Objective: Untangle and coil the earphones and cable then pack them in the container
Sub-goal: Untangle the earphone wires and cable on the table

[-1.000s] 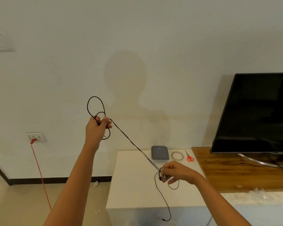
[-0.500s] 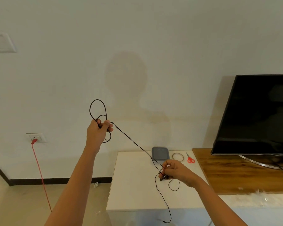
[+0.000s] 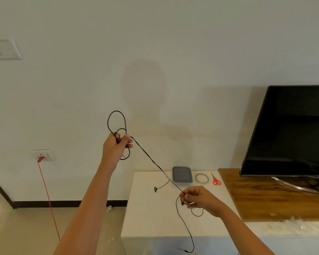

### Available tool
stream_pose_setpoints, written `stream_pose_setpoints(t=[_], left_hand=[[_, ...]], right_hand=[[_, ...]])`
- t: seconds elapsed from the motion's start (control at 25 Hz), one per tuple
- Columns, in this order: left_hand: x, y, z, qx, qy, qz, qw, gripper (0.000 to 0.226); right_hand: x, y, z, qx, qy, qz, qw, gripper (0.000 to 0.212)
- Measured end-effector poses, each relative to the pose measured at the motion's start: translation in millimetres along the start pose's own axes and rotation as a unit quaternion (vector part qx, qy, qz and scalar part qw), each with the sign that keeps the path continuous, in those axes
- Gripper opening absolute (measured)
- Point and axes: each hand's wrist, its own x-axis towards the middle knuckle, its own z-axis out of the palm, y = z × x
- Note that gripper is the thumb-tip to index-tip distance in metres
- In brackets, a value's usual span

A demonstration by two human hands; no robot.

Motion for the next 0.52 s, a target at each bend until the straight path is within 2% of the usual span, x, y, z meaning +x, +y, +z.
stream_pose_setpoints(t=[0.12, 0.2, 0.28, 0.4, 0.44, 0.52], left_hand=[[-6.4, 6.3, 8.8, 0.026, -0.057, -0.001, 0.998, 0.029], [-13.4, 9.2, 19.1, 0.039, -0.123, -0.012, 0.992, 0.029], [-23.1, 8.5, 34.0, 0.058, -0.197, -0.019, 0.978, 0.028], [-36.3, 2.0, 56.6, 0.150, -0.245, 0.014, 0.958, 0.027], [-39.3, -0.6, 61.3, 0.173, -0.241, 0.025, 0.955, 0.028], [-42.2, -4.8, 64.2, 0.162, -0.217, 0.011, 0.963, 0.030]], right_hand=[[4.7, -0.3, 3.2, -0.104, 0.095, 0.026, 0.990, 0.013], [8.5, -20.0, 11.5, -0.160, 0.164, 0.014, 0.973, 0.022], [11.8, -53.7, 25.0, -0.092, 0.151, -0.065, 0.982, 0.027], [15.4, -101.7, 43.8, 0.008, 0.048, -0.166, 0.985, 0.033], [15.7, -111.0, 47.8, 0.016, 0.045, -0.181, 0.982, 0.031], [16.2, -116.5, 48.8, -0.010, 0.114, -0.187, 0.976, 0.020]])
